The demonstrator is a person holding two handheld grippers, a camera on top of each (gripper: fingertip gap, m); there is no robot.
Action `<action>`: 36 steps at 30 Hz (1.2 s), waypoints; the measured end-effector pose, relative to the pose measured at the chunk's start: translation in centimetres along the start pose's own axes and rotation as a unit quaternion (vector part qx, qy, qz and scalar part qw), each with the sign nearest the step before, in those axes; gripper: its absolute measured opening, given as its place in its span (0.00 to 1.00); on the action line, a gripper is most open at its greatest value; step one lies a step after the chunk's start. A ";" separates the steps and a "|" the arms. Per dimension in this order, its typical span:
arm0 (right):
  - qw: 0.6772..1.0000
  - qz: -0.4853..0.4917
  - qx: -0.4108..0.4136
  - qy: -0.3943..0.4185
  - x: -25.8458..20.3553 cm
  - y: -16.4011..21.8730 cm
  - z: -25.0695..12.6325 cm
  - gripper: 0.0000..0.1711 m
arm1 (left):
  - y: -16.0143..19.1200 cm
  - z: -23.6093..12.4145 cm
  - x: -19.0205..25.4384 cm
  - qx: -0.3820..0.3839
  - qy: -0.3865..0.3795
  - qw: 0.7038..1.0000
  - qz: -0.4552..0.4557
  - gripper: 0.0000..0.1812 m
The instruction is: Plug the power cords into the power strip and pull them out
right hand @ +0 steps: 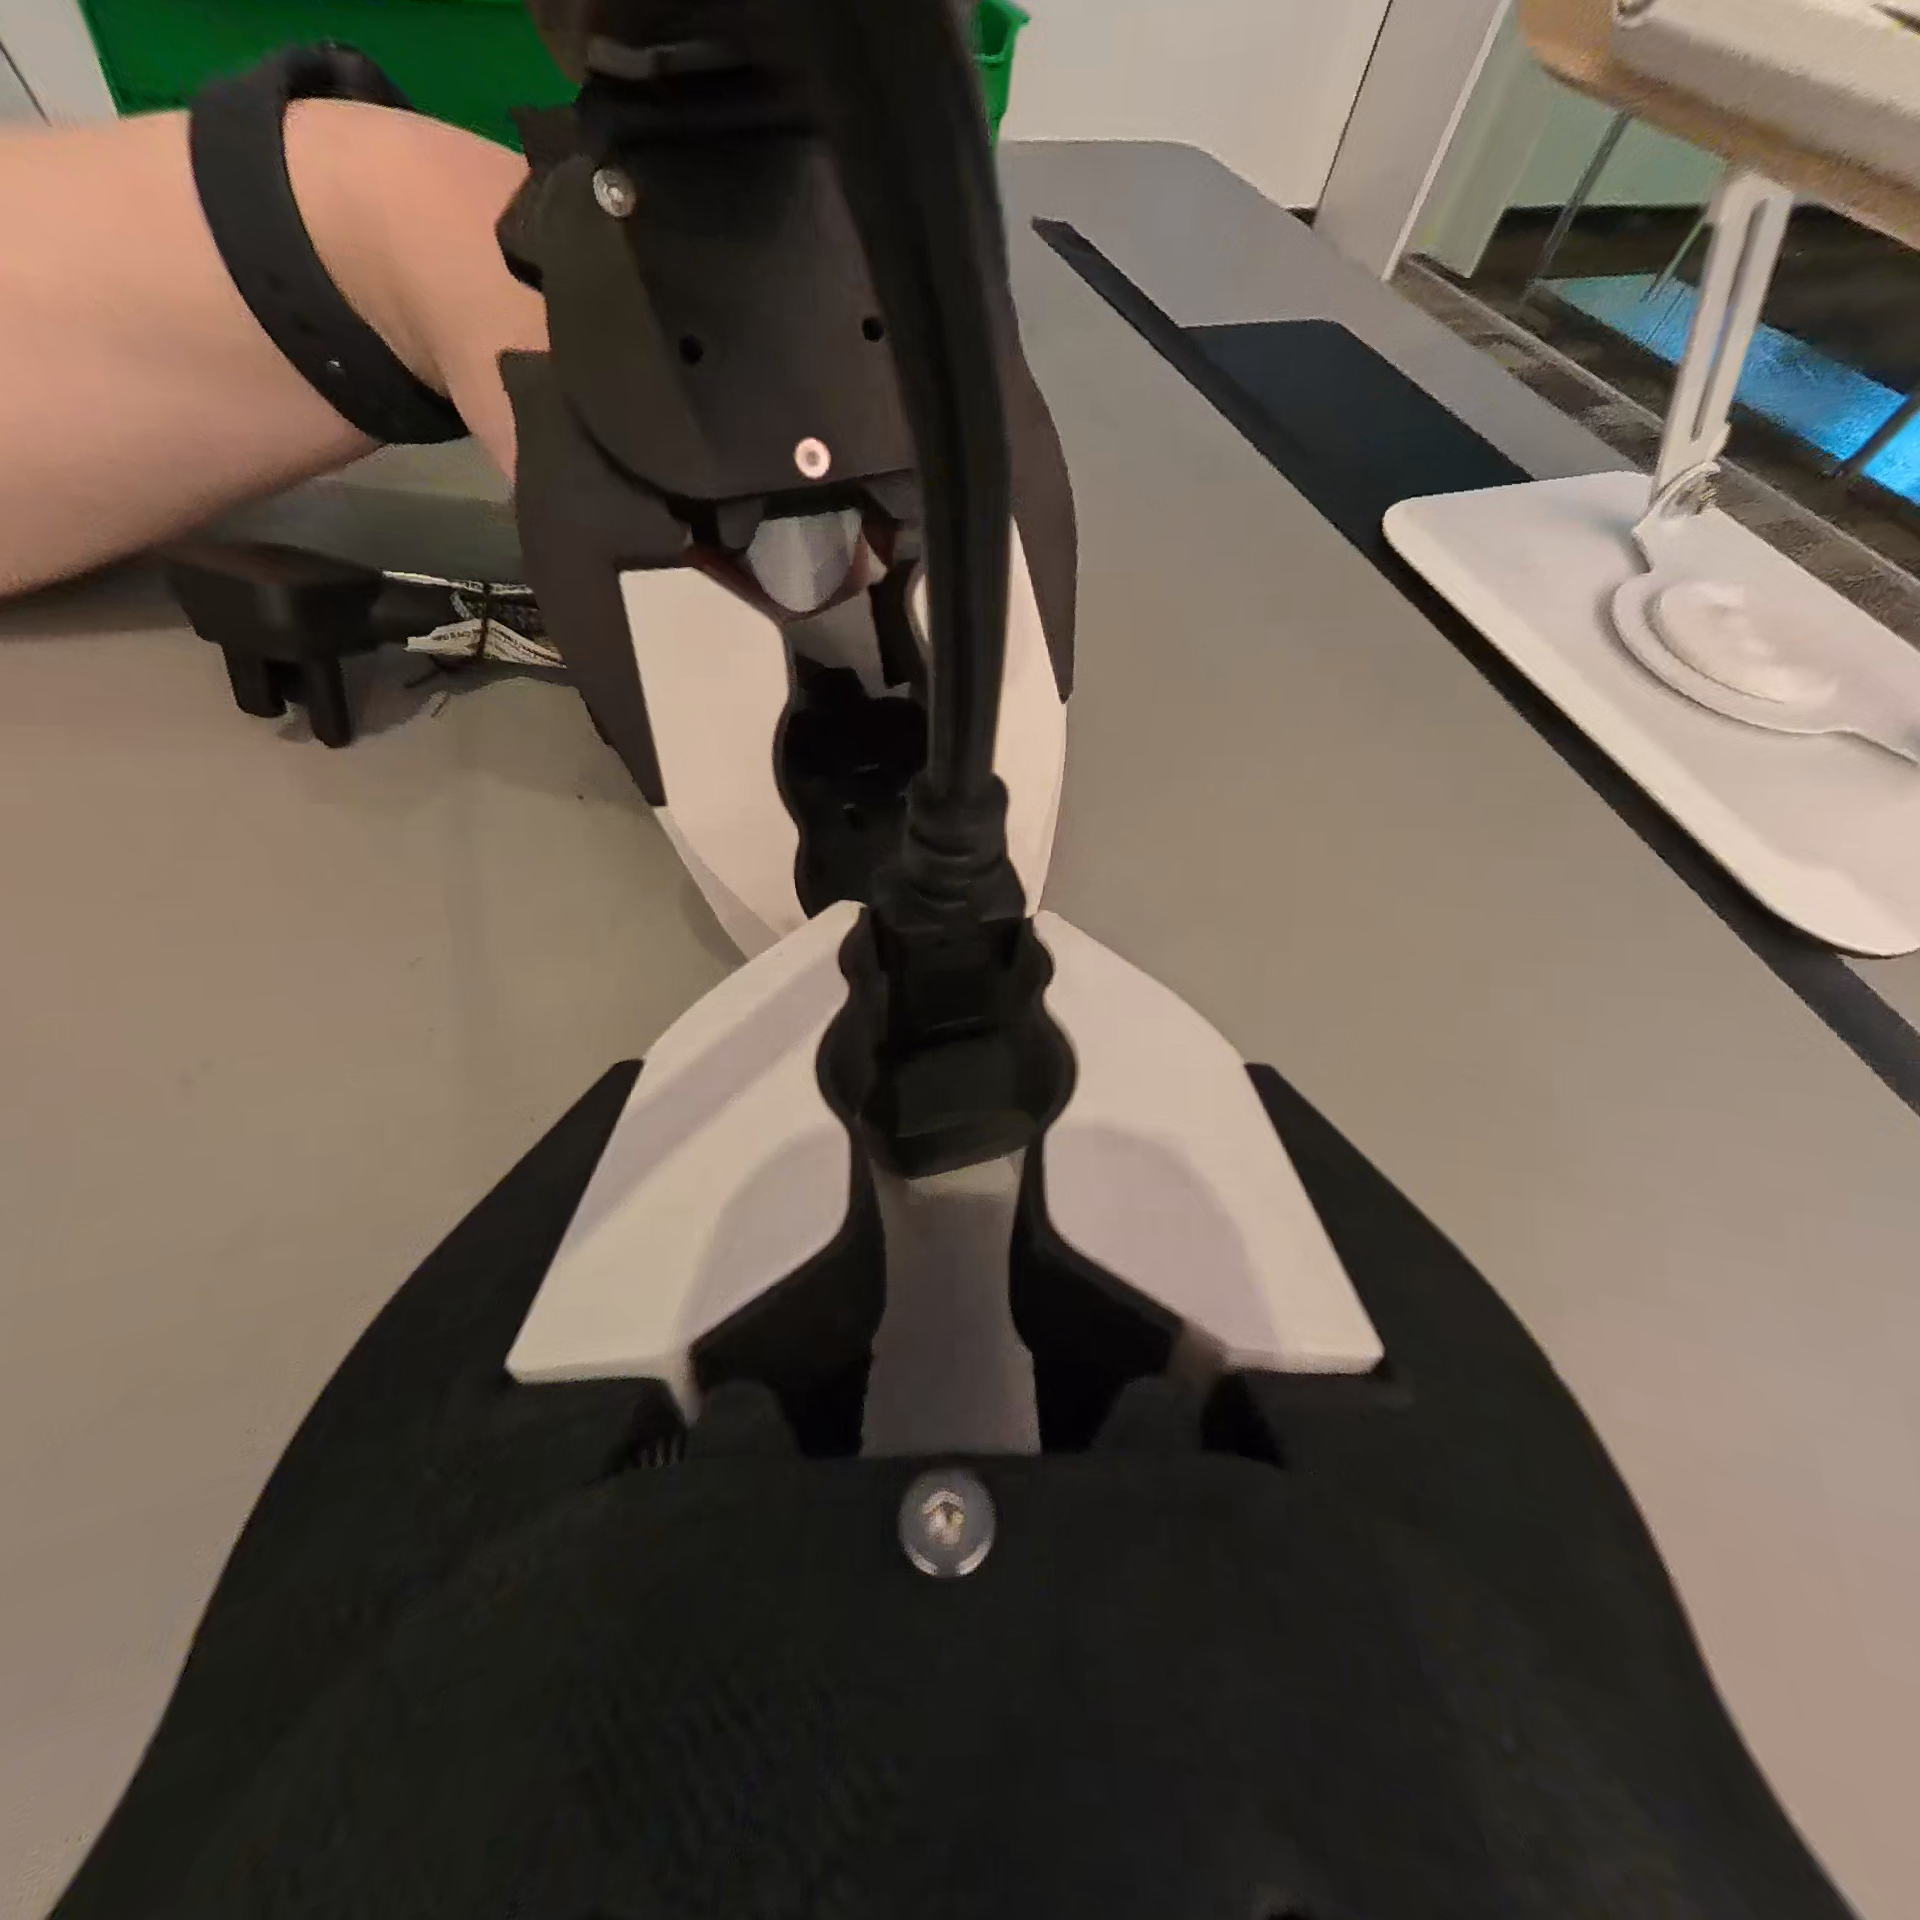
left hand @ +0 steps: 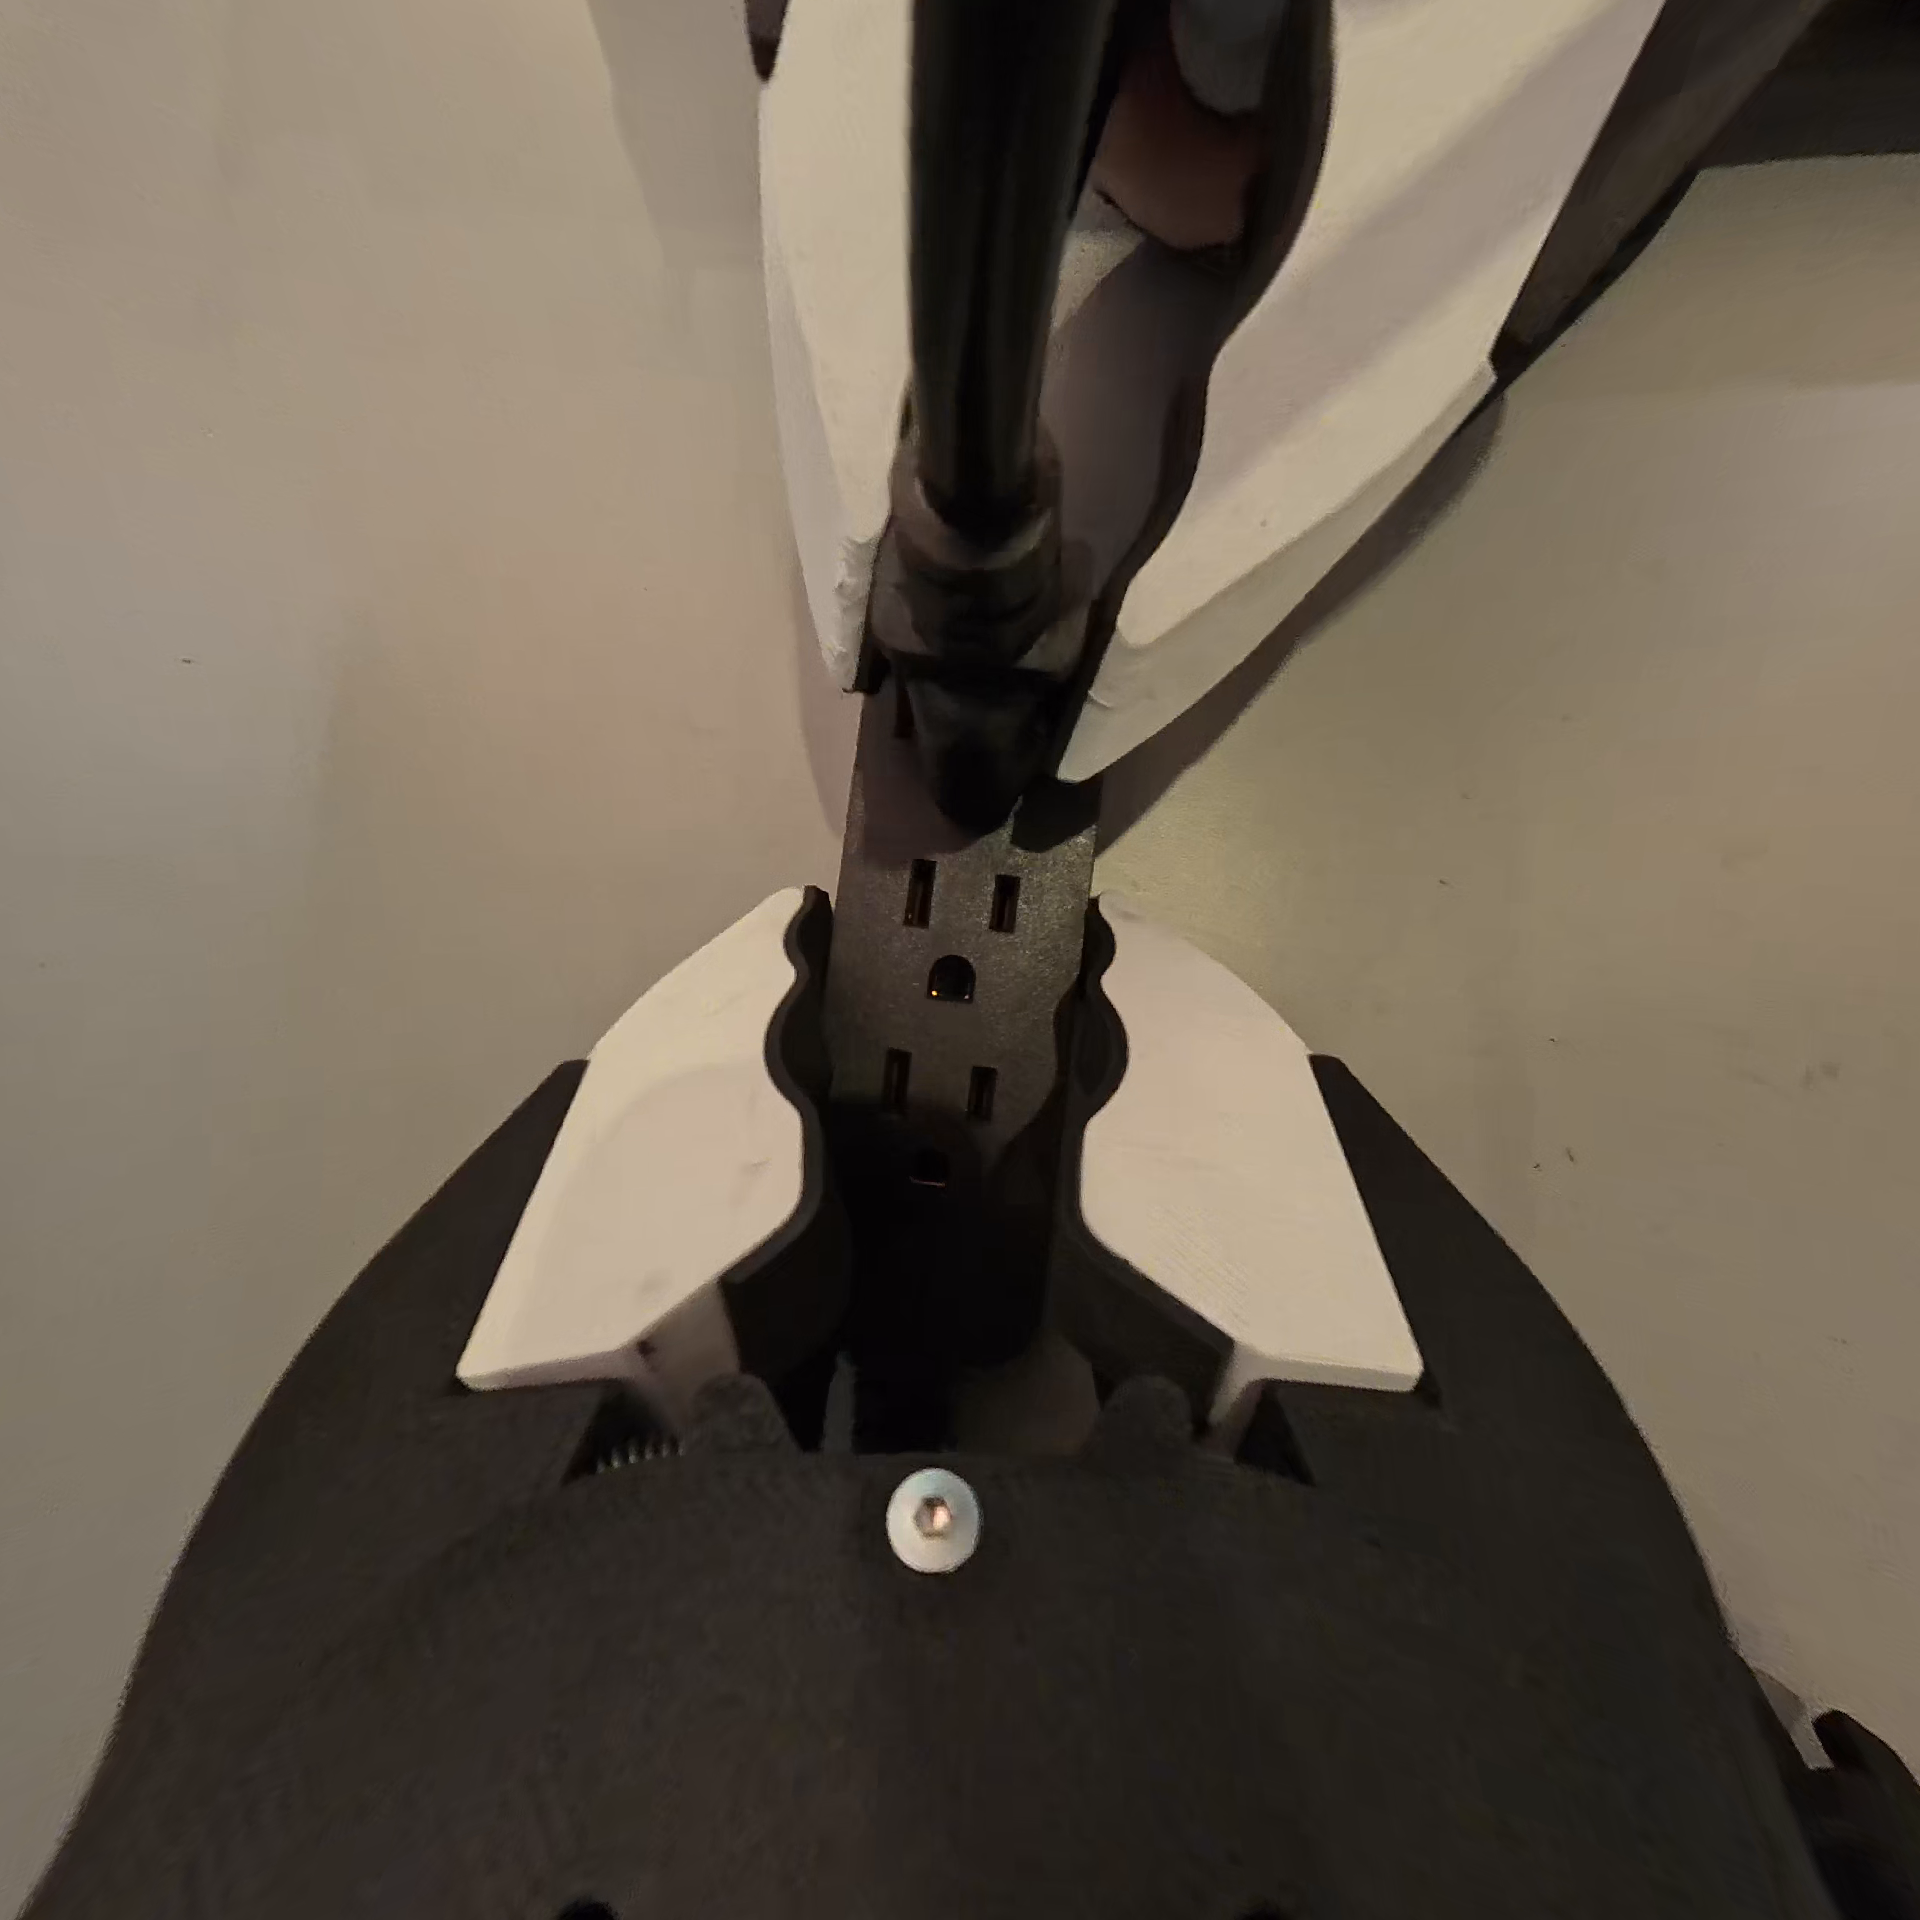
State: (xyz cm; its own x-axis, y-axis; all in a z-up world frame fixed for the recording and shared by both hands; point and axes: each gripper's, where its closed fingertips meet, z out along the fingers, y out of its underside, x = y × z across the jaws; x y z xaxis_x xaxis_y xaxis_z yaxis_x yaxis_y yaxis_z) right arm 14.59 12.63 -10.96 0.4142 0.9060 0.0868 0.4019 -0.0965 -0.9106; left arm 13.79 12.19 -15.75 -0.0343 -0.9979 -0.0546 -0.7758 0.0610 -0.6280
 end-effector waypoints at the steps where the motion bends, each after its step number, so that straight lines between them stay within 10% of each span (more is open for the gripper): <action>1: 1.000 0.012 0.000 -0.003 0.0 0.0 0.0 0.14 | 0.0 0.0 0.0 0.003 0.000 1.000 0.000 0.25; 11: 0.998 0.055 0.001 -0.033 0.0 0.1 0.4 0.15 | -3.2 -1.9 0.4 0.109 0.031 0.993 -0.025 0.16; 36: 0.996 0.060 -0.011 -0.060 -0.4 0.4 0.0 0.14 | -2.4 -1.3 0.7 0.061 -0.006 0.998 -0.004 0.07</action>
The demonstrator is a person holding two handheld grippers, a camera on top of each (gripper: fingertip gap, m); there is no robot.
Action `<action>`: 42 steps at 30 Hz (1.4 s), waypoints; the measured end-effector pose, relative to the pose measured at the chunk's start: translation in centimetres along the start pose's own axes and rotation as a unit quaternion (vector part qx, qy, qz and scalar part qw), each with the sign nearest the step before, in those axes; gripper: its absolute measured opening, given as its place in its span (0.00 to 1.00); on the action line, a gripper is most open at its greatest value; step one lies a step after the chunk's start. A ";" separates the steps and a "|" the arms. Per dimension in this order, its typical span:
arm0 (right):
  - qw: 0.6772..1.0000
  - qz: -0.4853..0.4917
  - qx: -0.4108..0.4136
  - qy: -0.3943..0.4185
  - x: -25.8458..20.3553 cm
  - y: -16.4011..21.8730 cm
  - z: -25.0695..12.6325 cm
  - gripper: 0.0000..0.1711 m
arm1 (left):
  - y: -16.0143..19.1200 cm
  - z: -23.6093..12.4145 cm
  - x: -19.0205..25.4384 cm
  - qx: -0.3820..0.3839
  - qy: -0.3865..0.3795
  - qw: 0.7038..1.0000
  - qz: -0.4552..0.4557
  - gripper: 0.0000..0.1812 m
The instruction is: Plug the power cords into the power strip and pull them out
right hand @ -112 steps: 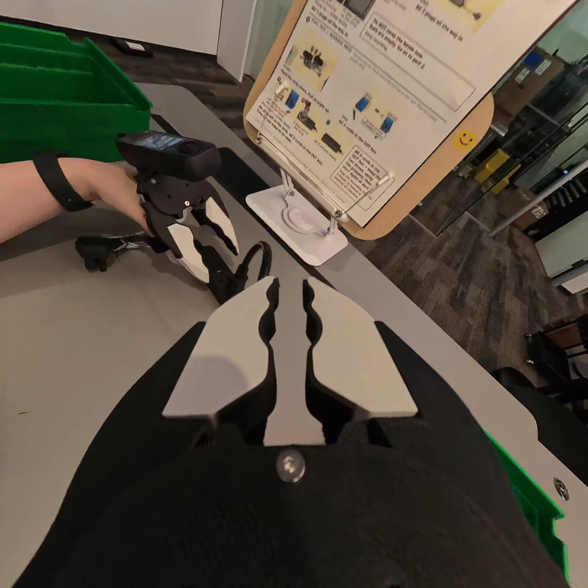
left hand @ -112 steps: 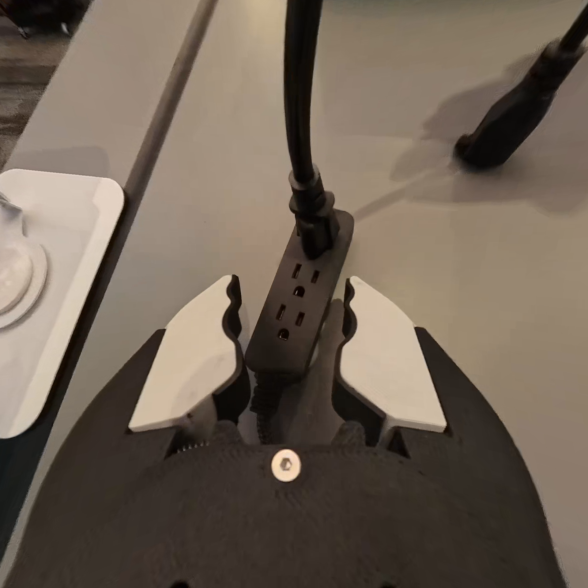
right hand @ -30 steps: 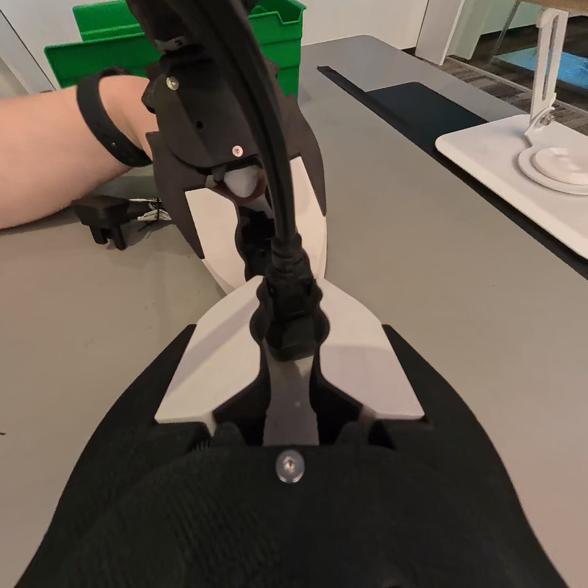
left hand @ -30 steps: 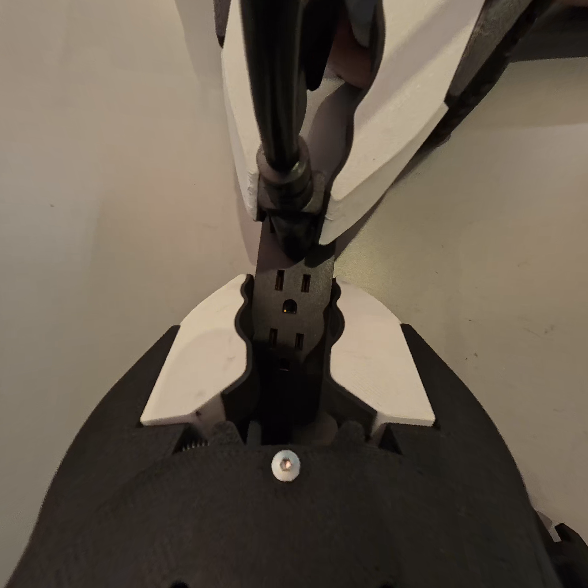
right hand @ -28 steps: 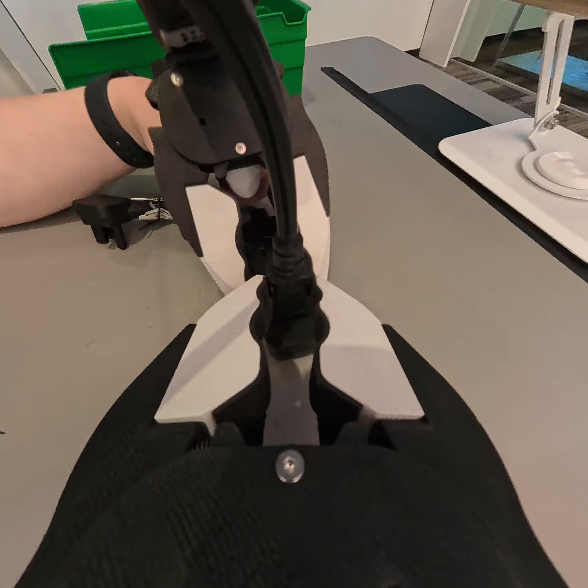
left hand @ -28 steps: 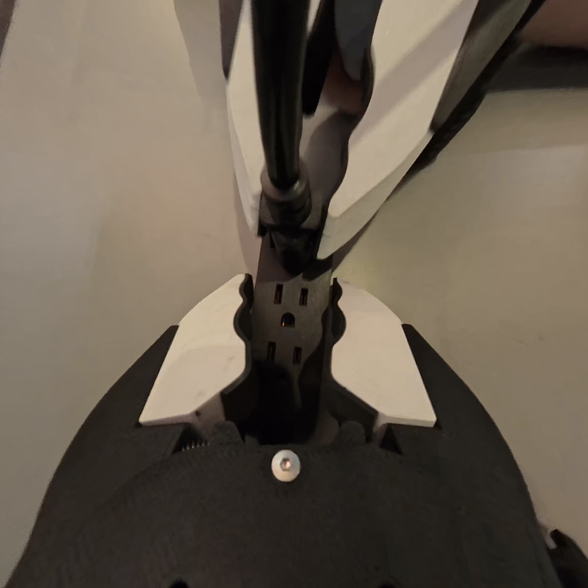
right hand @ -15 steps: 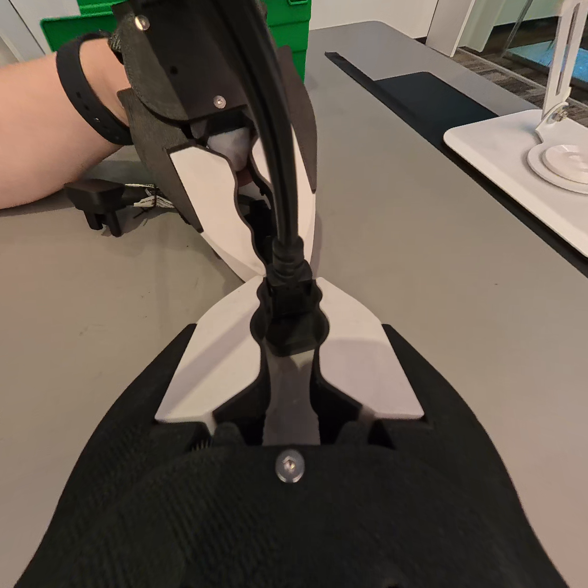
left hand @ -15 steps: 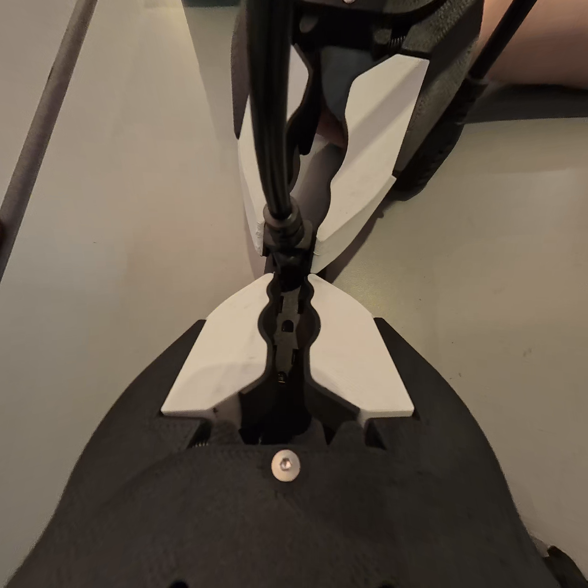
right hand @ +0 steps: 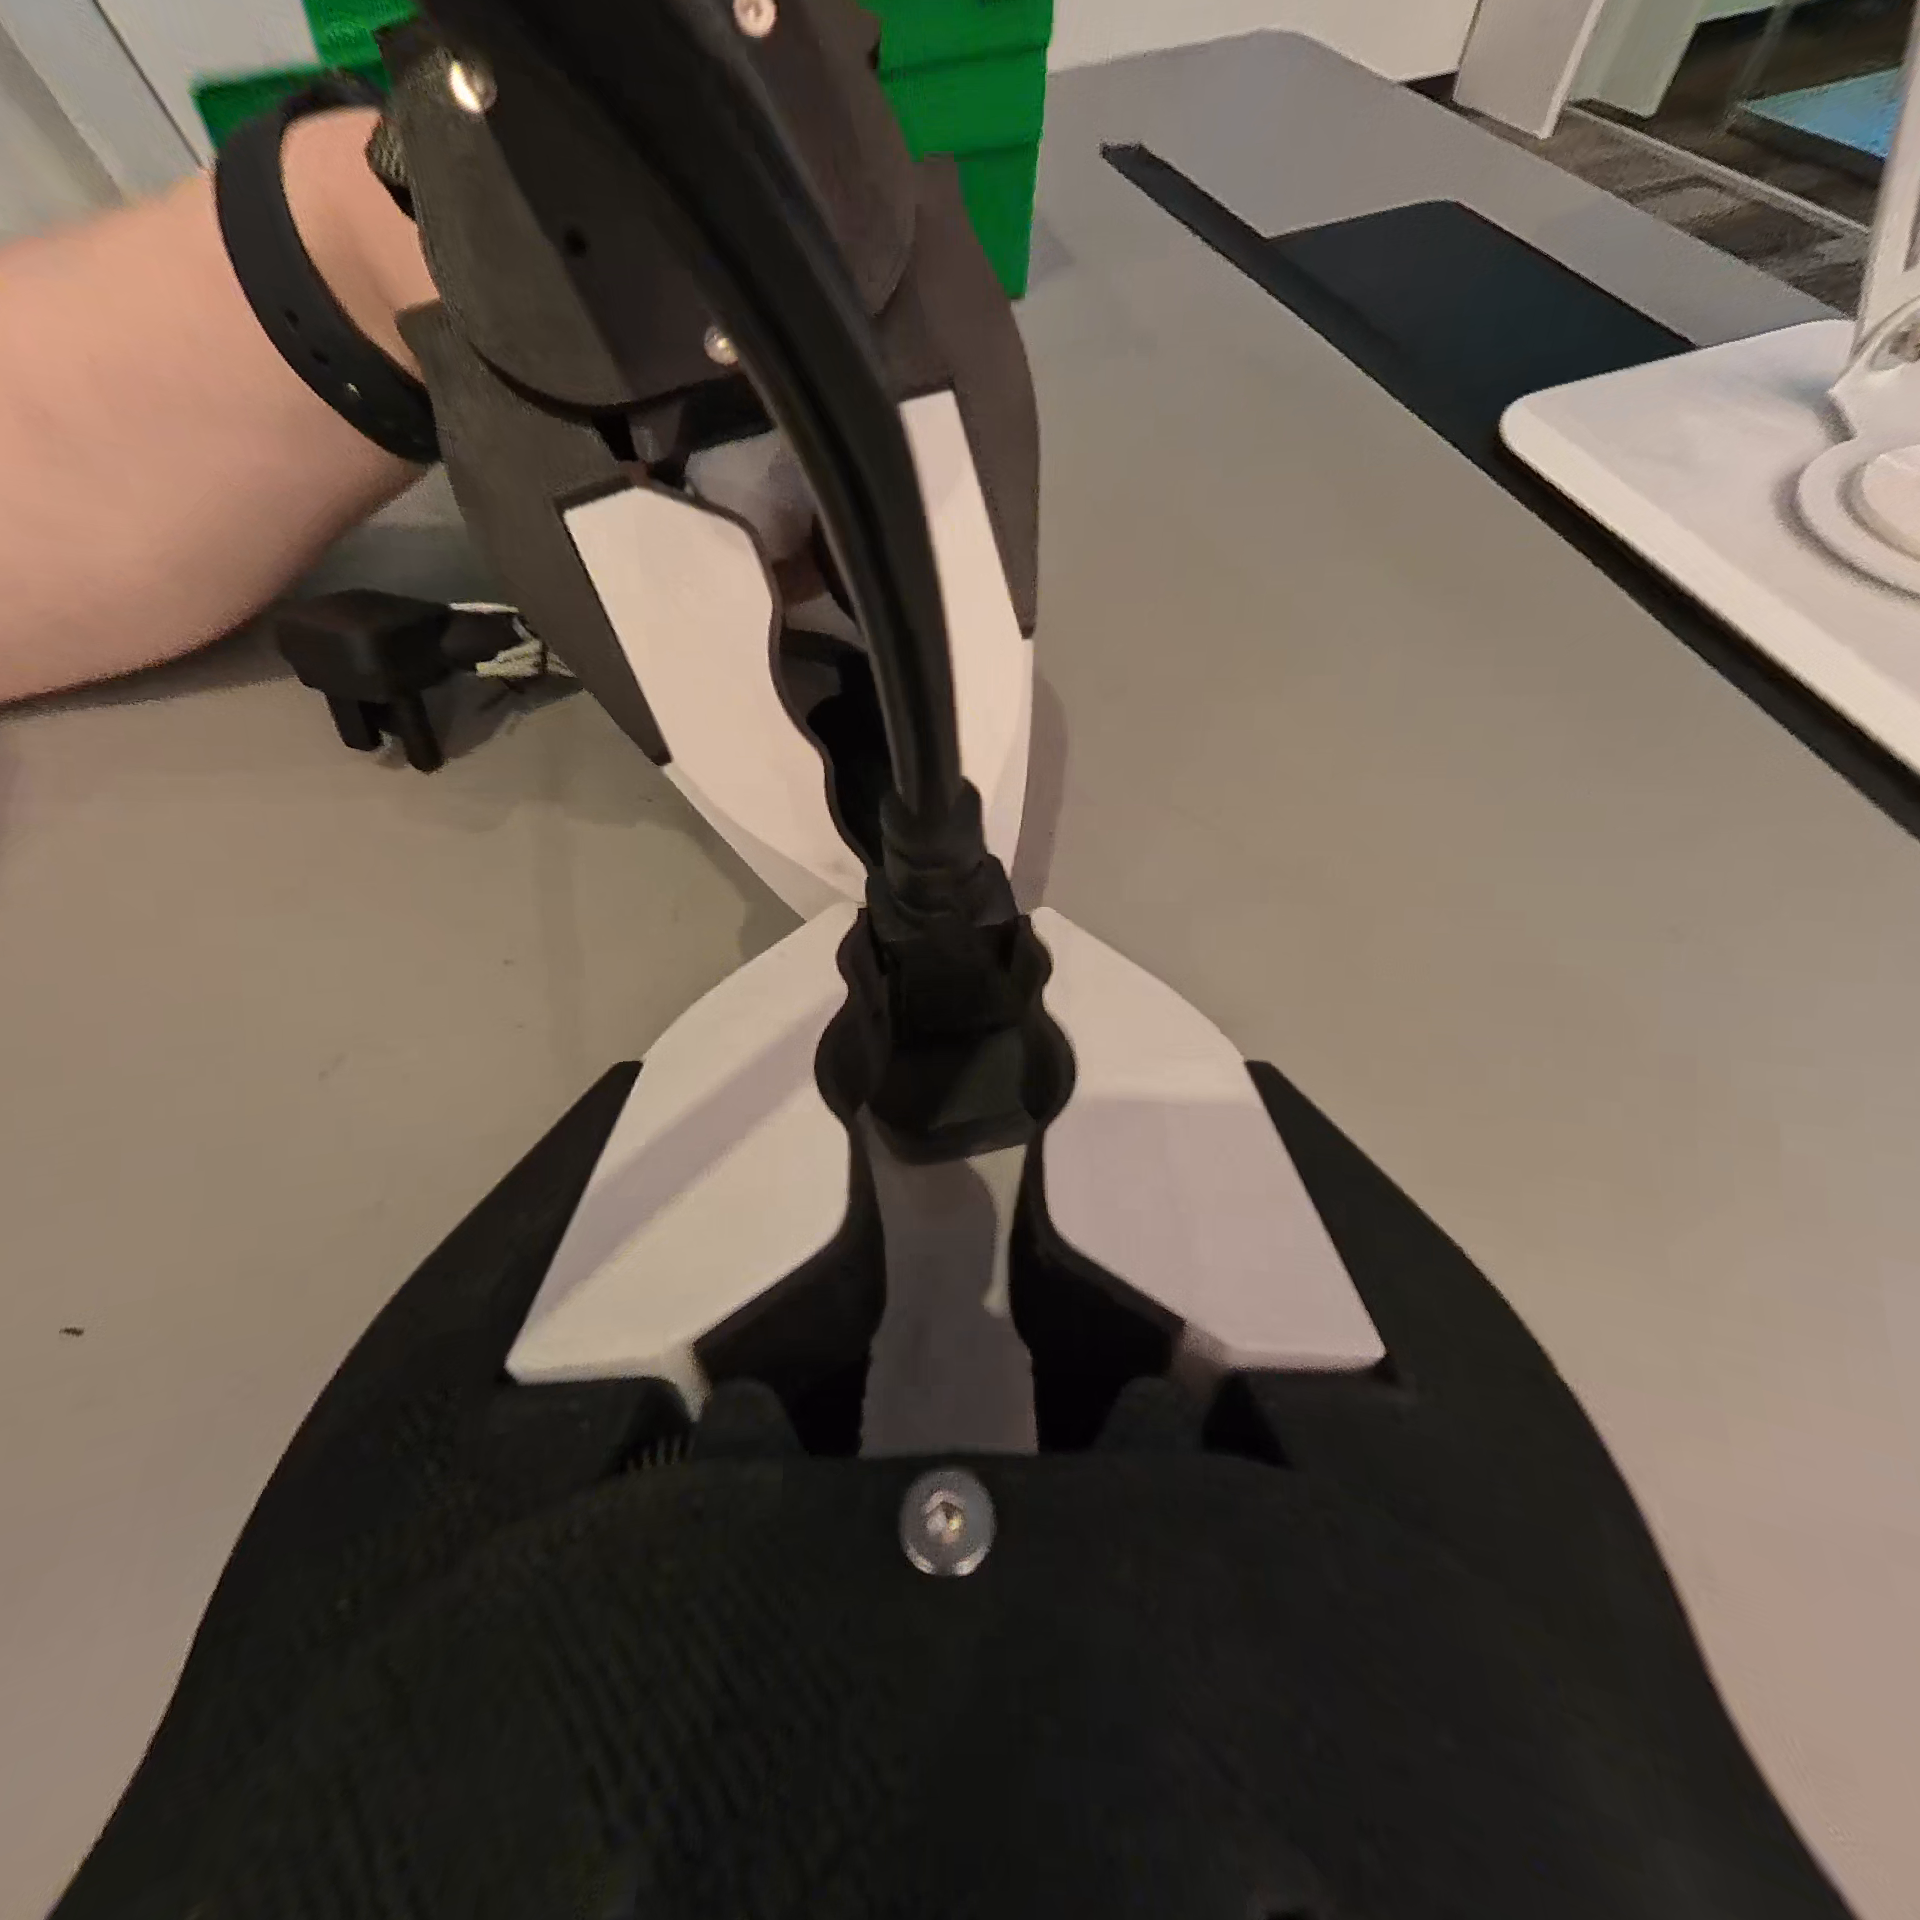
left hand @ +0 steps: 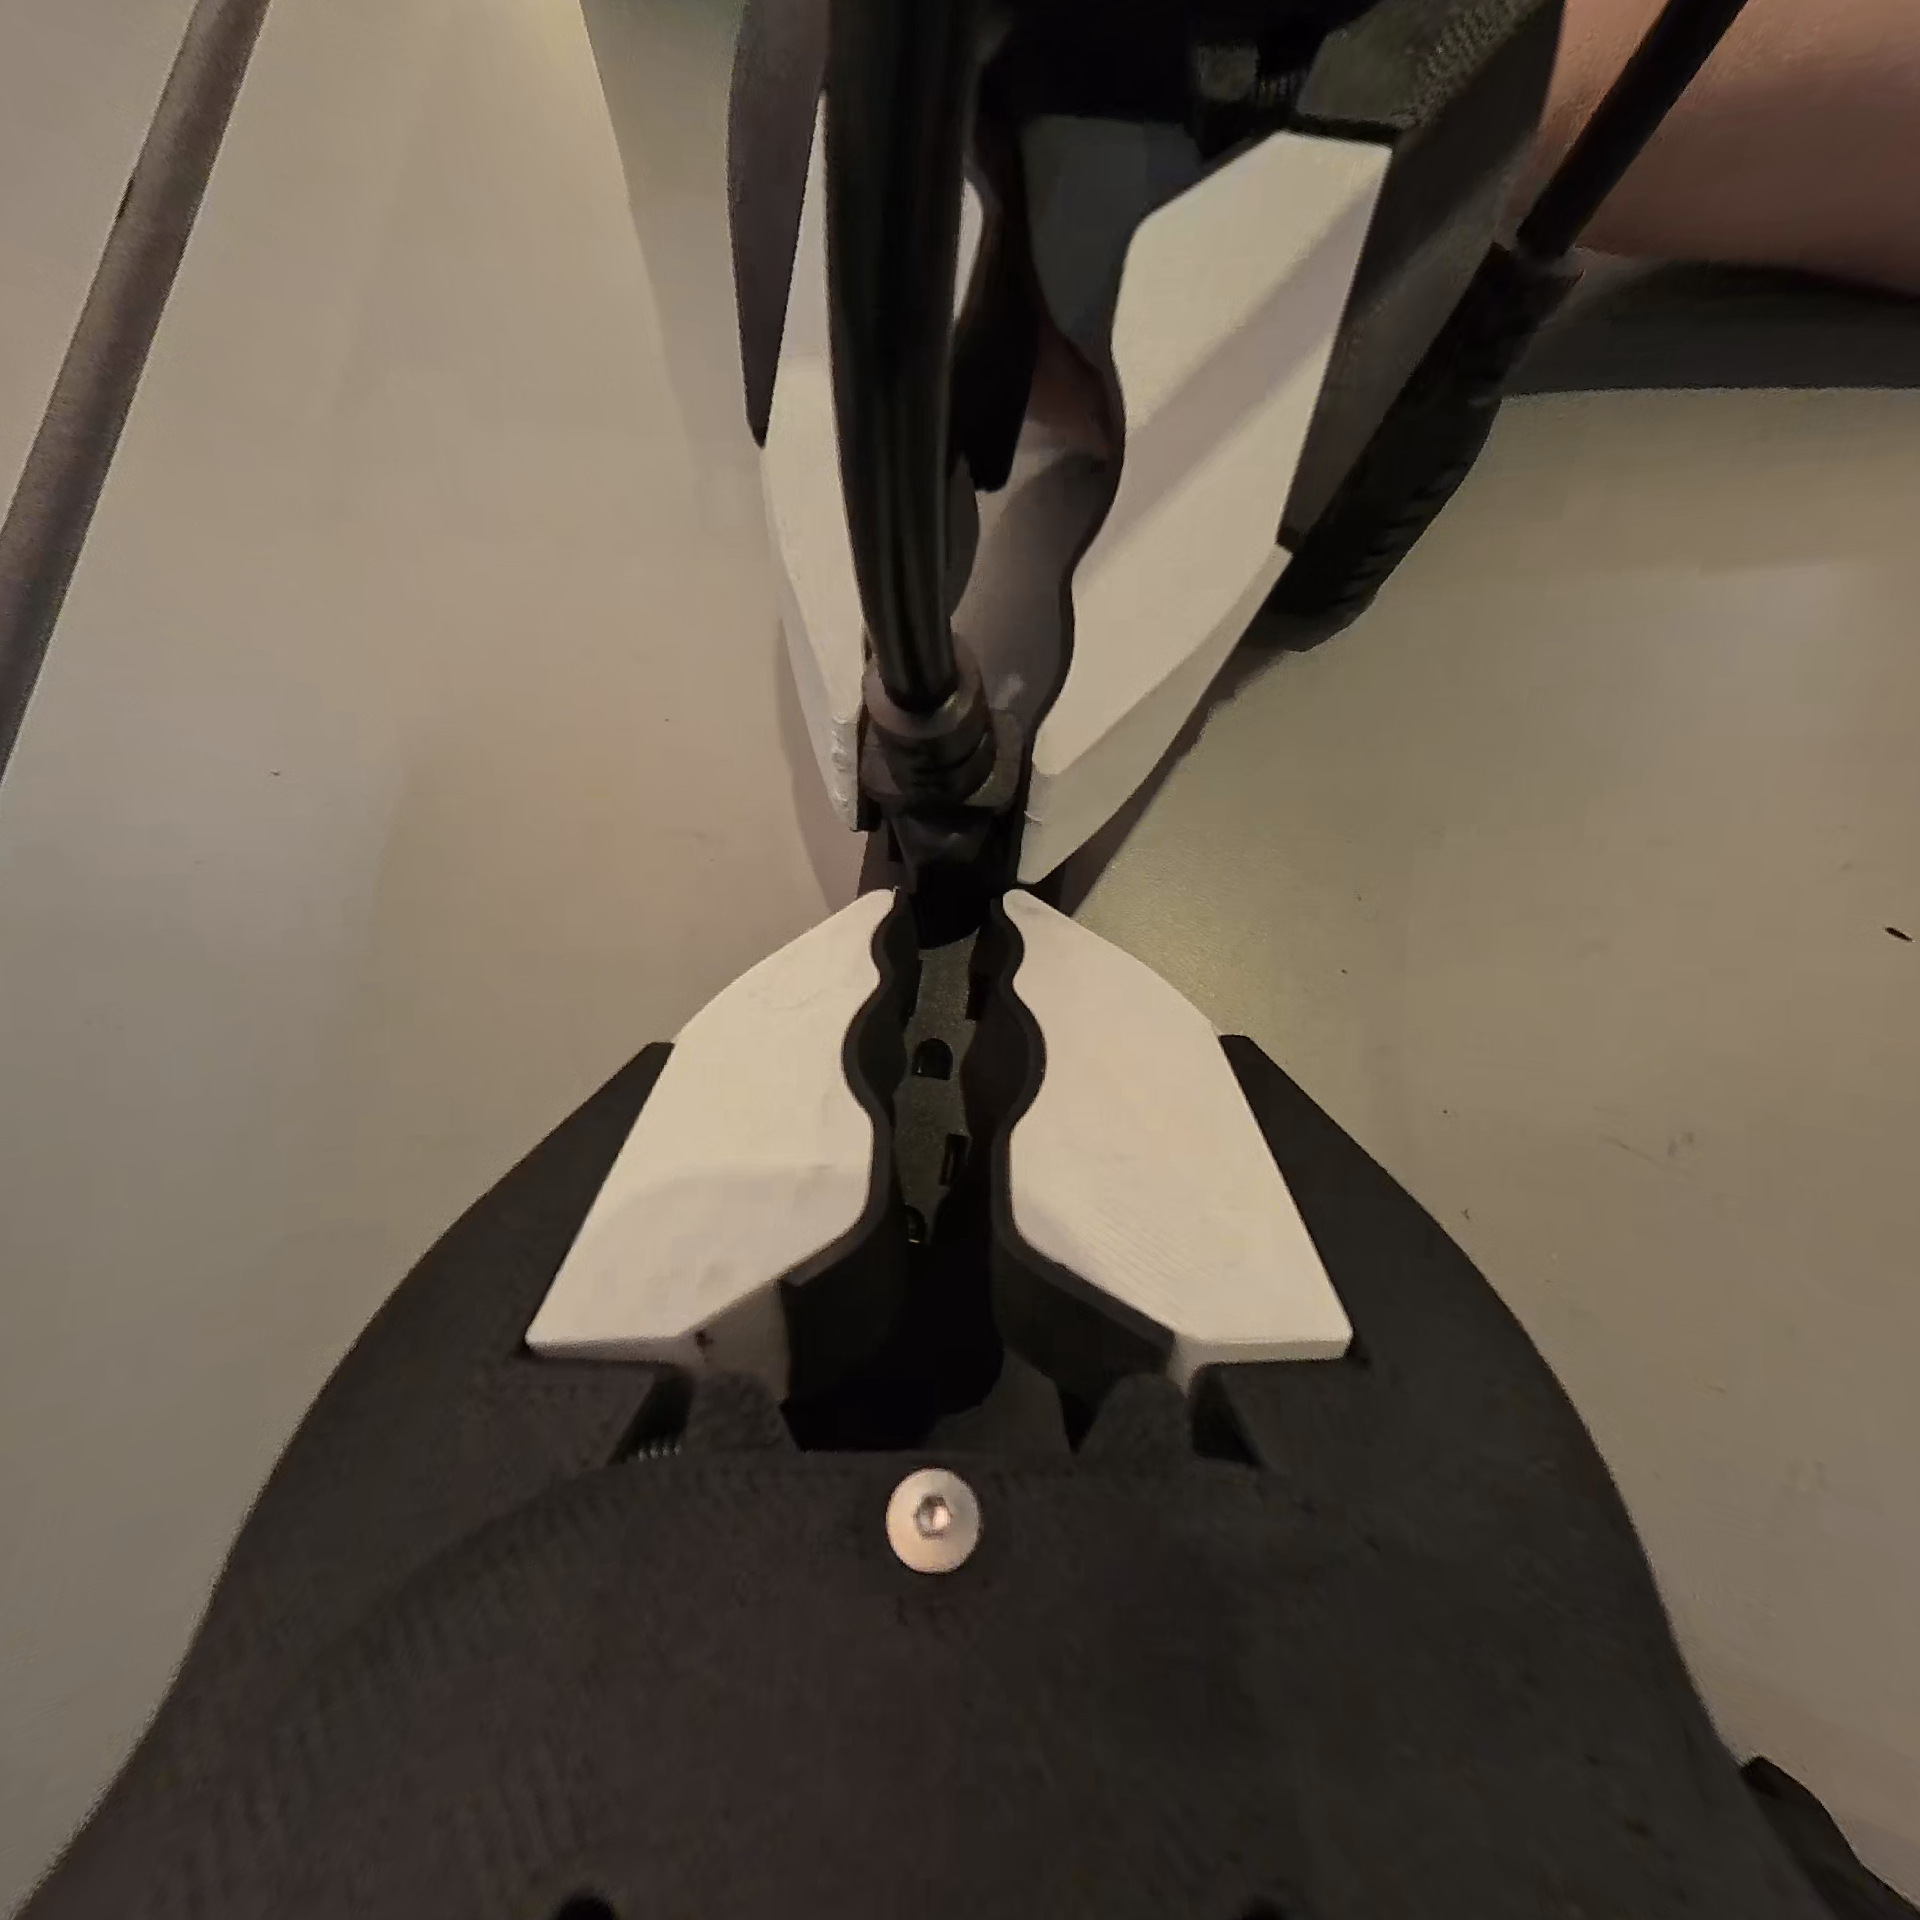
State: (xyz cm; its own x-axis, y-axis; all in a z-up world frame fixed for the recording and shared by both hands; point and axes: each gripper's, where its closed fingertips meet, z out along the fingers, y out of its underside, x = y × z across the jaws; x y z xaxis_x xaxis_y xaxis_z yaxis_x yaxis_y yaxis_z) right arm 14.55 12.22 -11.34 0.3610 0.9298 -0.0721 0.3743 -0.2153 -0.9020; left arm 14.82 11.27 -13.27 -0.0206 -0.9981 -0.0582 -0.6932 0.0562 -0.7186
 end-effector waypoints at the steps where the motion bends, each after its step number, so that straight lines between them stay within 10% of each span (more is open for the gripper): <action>1: 1.000 0.005 0.007 -0.007 0.0 0.0 -0.1 0.14 | 0.0 0.0 0.0 -0.001 0.001 1.000 0.001 0.06; 4: 0.999 0.021 0.019 -0.015 0.4 0.2 -0.7 0.15 | 1.0 -1.0 -0.6 -0.012 -0.003 1.000 0.000 0.00; 10: 0.999 0.016 0.024 -0.020 0.2 0.1 -1.0 0.15 | 0.5 -1.5 -1.3 -0.010 -0.029 1.000 0.001 0.37; 15: 1.000 0.009 0.022 -0.014 0.4 0.3 -1.1 0.15 | 2.8 0.4 -0.2 -0.070 0.010 0.997 0.005 0.24; 42: 0.998 -0.027 -0.052 0.015 0.4 0.3 -1.7 0.14 | 2.3 1.4 0.0 -0.057 0.022 0.998 -0.007 0.25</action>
State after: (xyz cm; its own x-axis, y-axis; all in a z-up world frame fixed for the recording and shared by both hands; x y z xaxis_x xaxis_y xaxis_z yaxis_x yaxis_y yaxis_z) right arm 16.28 11.98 -10.95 0.3634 0.9316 -0.0100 0.4800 -0.1965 -0.8550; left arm 14.19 11.39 -15.89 -0.0396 -0.9991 -0.0172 -0.7708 0.0415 -0.6357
